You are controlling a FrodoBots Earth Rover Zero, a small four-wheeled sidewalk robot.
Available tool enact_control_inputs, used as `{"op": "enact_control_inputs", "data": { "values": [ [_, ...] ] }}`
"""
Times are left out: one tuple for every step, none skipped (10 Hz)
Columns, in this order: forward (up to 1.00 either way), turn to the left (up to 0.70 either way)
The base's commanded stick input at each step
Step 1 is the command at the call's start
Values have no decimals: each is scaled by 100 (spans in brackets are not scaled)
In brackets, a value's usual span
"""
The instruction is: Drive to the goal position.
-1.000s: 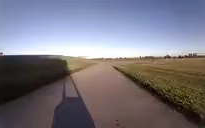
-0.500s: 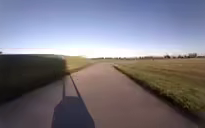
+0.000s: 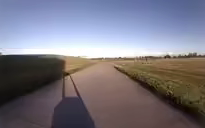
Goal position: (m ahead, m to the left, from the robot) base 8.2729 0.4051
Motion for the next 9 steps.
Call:
{"op": "enact_control_inputs", "data": {
  "values": [
    [85, 0],
    [85, 0],
    [85, 0],
    [85, 0],
    [85, 0],
    [85, 0],
    [85, 0],
    [85, 0],
    [85, 0]
  ]
}}
